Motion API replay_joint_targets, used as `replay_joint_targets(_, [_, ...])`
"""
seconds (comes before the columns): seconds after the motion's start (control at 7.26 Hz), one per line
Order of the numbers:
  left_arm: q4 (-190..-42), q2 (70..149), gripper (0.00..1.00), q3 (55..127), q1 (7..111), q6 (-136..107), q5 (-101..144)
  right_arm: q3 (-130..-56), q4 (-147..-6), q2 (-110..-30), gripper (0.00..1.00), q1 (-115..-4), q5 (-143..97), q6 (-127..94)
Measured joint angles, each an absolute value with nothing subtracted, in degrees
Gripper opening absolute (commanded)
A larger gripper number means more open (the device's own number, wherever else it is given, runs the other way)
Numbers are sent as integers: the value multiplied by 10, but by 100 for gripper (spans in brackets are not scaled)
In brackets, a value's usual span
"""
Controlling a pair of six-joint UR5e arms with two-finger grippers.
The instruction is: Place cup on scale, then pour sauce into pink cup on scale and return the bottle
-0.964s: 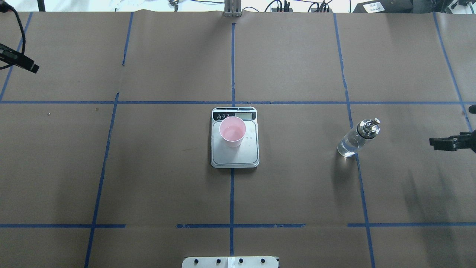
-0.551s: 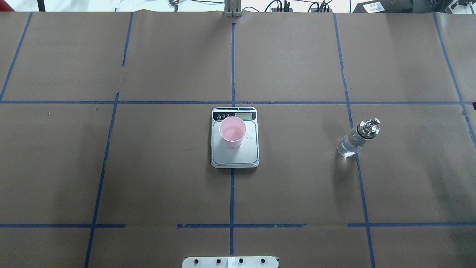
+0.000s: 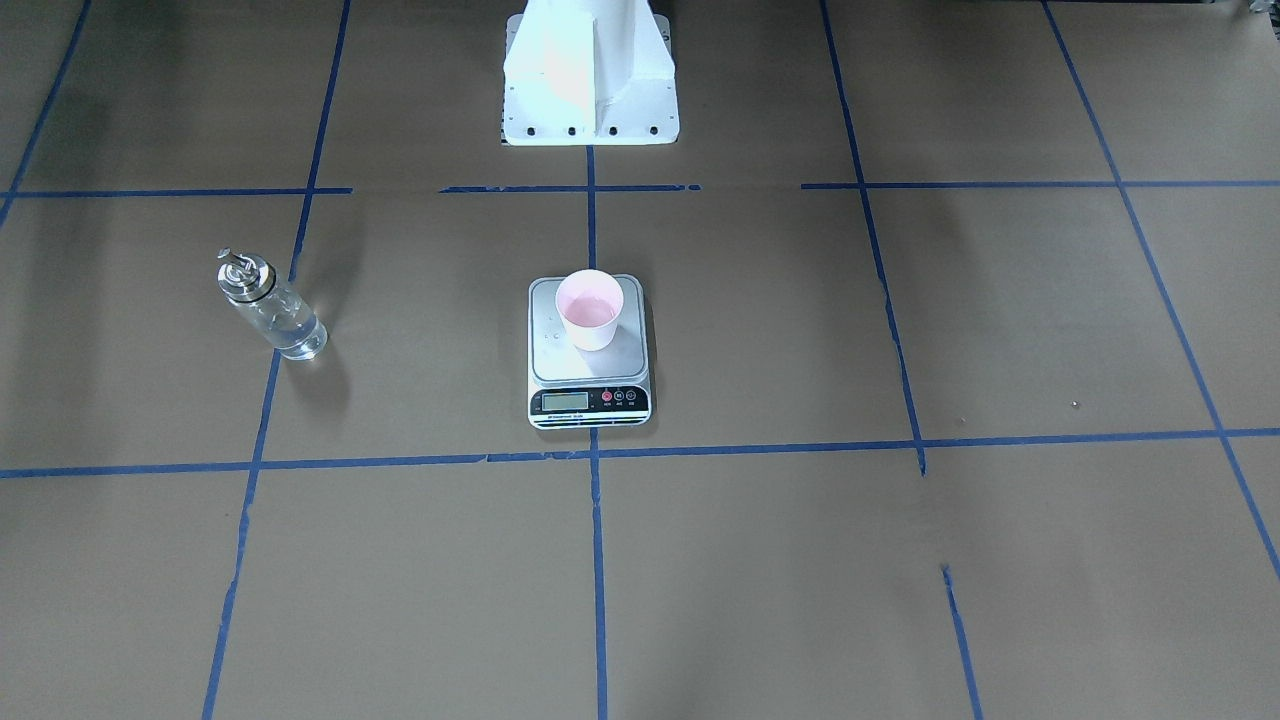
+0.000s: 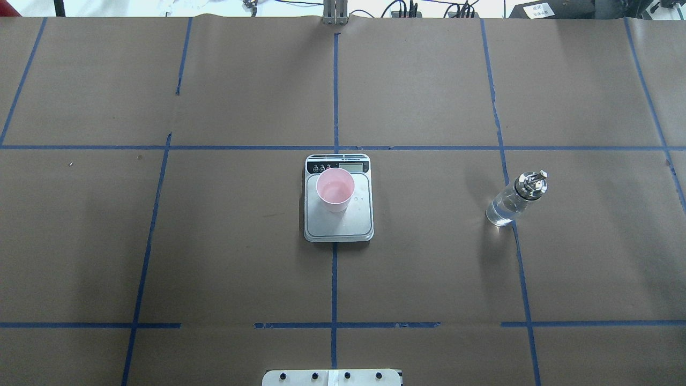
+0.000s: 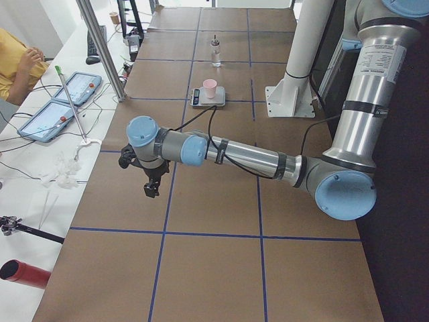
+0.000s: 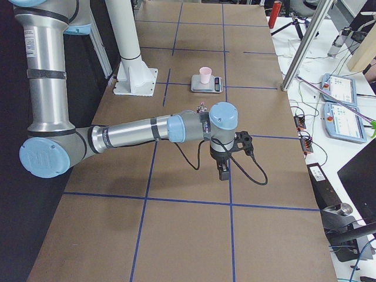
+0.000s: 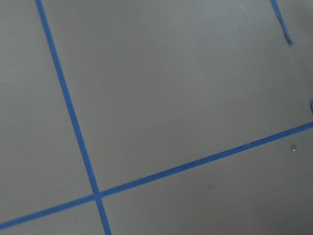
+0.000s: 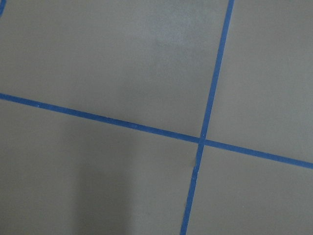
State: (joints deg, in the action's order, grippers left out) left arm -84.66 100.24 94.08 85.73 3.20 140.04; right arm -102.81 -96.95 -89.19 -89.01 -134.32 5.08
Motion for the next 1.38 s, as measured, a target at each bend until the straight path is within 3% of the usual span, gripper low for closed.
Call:
replay_joint_targets(0.41, [-818, 921, 100, 1024, 860, 29, 1384, -1027, -995, -897, 100, -895, -1348, 55])
replay_joint_targets(0.96, [-962, 895, 100, 973, 861, 31, 1343, -1029, -995, -896, 100, -895, -1347, 52])
replay_joint_targets(1.38, [-985, 902, 100, 973, 865, 29, 1337, -1038, -994, -895, 100, -895, -1344, 54])
